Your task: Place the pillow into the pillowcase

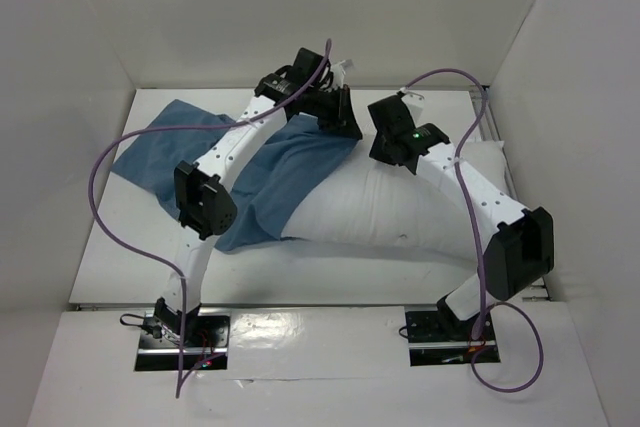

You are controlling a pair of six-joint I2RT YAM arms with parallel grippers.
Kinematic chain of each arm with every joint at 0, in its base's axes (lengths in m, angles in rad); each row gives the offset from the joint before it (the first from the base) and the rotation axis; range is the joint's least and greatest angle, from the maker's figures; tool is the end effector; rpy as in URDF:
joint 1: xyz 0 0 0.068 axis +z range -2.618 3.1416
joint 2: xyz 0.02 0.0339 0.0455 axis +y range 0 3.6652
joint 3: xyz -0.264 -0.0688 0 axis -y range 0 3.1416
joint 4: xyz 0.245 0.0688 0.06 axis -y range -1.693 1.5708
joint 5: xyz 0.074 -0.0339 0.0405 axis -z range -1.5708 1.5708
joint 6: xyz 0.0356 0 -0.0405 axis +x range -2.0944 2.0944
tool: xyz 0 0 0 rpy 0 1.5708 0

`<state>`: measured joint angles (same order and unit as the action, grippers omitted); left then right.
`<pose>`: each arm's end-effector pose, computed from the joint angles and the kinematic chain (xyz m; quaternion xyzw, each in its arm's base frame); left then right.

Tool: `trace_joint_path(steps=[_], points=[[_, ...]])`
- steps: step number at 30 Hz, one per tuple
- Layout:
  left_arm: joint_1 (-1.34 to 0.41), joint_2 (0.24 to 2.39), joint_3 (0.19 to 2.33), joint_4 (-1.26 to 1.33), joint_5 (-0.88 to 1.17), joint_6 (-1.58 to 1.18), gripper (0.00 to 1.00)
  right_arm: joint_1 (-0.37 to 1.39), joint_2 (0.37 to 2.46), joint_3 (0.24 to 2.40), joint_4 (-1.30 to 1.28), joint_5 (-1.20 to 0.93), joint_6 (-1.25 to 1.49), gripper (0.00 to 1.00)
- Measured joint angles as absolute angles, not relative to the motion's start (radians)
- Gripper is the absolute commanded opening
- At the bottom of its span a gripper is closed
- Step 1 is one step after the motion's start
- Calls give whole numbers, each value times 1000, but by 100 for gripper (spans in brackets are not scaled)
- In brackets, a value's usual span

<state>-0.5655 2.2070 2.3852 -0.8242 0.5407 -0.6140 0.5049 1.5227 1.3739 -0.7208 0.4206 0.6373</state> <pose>0.4046 -0.2785 0.3654 0.0982 0.8651 -0.4377 0.2243 0.2934 0.1456 0.3188 0.1323 0.9117 0.0166 0.3886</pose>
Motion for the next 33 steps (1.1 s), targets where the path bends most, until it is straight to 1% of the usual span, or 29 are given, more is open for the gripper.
trace_joint_path(steps=[1, 2, 3, 4, 6, 8, 9, 11, 12, 14, 15, 16, 17, 18, 20, 22, 24, 29, 33], points=[[-554, 2226, 2384, -821, 553, -619, 43, 491, 1525, 1373, -702, 410, 655, 0], [-542, 2238, 2381, -818, 561, -622, 57, 477, 1527, 1372, -682, 398, 671, 0], [-529, 2240, 2374, -815, 567, -621, 68, 463, 1529, 1371, -664, 384, 685, 0], [-513, 2239, 2367, -820, 572, -624, 82, 449, 1530, 1367, -641, 365, 697, 0], [-483, 2229, 2367, -822, 580, -617, 87, 425, 1539, 1367, -613, 332, 716, 0], [-453, 2204, 2366, -833, 582, -604, 87, 400, 1562, 1367, -582, 297, 727, 0], [-437, 2181, 2364, -841, 581, -598, 85, 392, 1576, 1367, -566, 282, 732, 0], [-410, 2115, 2338, -852, 569, -578, 79, 382, 1597, 1369, -540, 262, 740, 0], [-396, 2058, 2291, -850, 544, -565, 71, 379, 1606, 1370, -529, 253, 740, 0], [-376, 1915, 2175, -860, 482, -542, 64, 377, 1615, 1371, -511, 241, 741, 0], [-374, 1843, 2112, -861, 445, -530, 62, 376, 1615, 1371, -507, 234, 740, 0], [-377, 1767, 2047, -868, 408, -524, 62, 375, 1615, 1371, -504, 227, 740, 0], [-387, 1703, 1993, -870, 371, -524, 64, 374, 1615, 1371, -501, 221, 740, 0], [-402, 1633, 1928, -864, 326, -524, 71, 372, 1615, 1371, -498, 215, 740, 0], [-444, 1522, 1808, -870, 248, -529, 76, 367, 1616, 1371, -493, 202, 740, 0], [-488, 1439, 1695, -871, 168, -546, 81, 366, 1619, 1371, -489, 193, 739, 0], [-519, 1386, 1599, -879, 105, -561, 82, 364, 1622, 1372, -486, 186, 739, 0], [-559, 1355, 1446, -904, 17, -610, 82, 361, 1629, 1376, -482, 171, 738, 0], [-611, 1355, 1353, -913, -13, -642, 74, 361, 1631, 1381, -481, 167, 735, 0]])
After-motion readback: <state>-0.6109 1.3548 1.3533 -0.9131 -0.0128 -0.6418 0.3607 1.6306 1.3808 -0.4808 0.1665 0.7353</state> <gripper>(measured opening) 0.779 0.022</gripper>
